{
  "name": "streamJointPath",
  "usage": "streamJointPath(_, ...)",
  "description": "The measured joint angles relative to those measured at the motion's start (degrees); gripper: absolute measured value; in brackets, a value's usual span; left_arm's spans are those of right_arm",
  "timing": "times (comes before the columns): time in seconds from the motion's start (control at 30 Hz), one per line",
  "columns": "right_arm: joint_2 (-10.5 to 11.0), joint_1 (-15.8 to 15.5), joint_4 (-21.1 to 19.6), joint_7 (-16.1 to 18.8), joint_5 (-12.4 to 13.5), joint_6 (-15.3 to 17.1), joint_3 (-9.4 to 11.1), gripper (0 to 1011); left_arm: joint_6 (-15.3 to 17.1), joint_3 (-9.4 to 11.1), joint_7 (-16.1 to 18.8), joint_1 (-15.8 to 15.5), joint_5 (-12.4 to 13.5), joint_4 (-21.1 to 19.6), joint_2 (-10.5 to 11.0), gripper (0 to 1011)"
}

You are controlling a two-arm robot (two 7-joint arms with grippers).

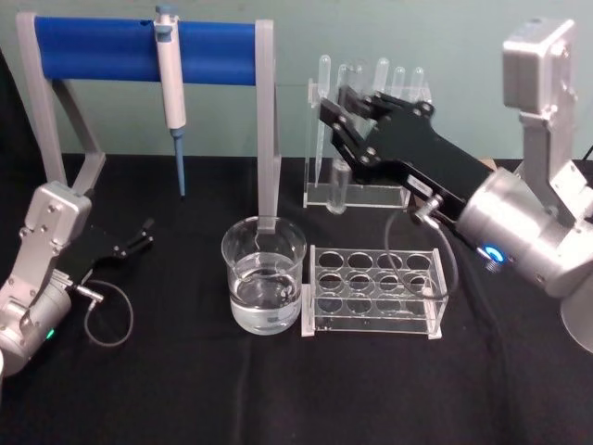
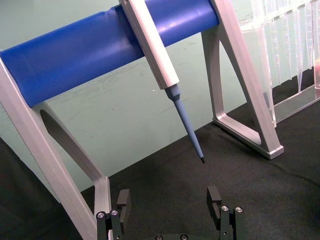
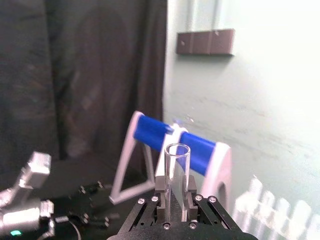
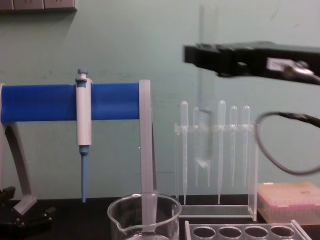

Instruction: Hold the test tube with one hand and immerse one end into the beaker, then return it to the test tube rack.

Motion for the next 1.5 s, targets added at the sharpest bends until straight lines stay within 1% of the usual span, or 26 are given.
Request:
streamJointPath(0.1,1.0,-2.2,-0.4,-0.9,-0.1,0.0,1.1,224,0.0,0.0,0.0,0.0,0.0,0.0,0.0,1000)
streamJointPath(0.13,1.3,-3.4,-0.4,-1.4,-0.3,-0.2,1.6,224,0.0,0.0,0.0,0.0,0.0,0.0,0.0,1000)
streamJointPath(0.17,1.3,-3.4,-0.4,-1.4,-0.3,-0.2,1.6,224,0.0,0.0,0.0,0.0,0.0,0.0,0.0,1000)
streamJointPath(0.2,1.5,-4.5,-0.3,-1.6,-0.3,-0.3,1.9,224,0.0,0.0,0.0,0.0,0.0,0.0,0.0,1000)
streamJointPath(0.33,1.4,-7.0,0.1,-2.2,-0.8,-1.1,2.3,224,0.0,0.0,0.0,0.0,0.0,0.0,0.0,1000)
streamJointPath(0.47,1.0,-8.1,1.2,-2.3,-1.6,-1.9,2.3,224,0.0,0.0,0.0,0.0,0.0,0.0,0.0,1000)
streamJointPath(0.6,0.2,-8.3,2.9,-2.3,-2.2,-2.7,2.2,224,0.0,0.0,0.0,0.0,0.0,0.0,0.0,1000)
streamJointPath(0.8,-1.0,-8.4,5.0,-2.3,-2.8,-3.1,2.0,224,0.0,0.0,0.0,0.0,0.0,0.0,0.0,1000)
streamJointPath(1.03,-1.8,-7.9,6.4,-2.0,-3.9,-3.4,1.6,224,0.0,0.0,0.0,0.0,0.0,0.0,0.0,1000)
streamJointPath(1.13,-2.3,-7.5,7.6,-1.7,-4.6,-3.4,1.1,224,0.0,0.0,0.0,0.0,0.0,0.0,0.0,1000)
streamJointPath(1.5,-3.3,-6.3,10.9,-1.0,-6.6,-2.8,0.0,224,0.0,0.0,0.0,0.0,0.0,0.0,0.0,1000)
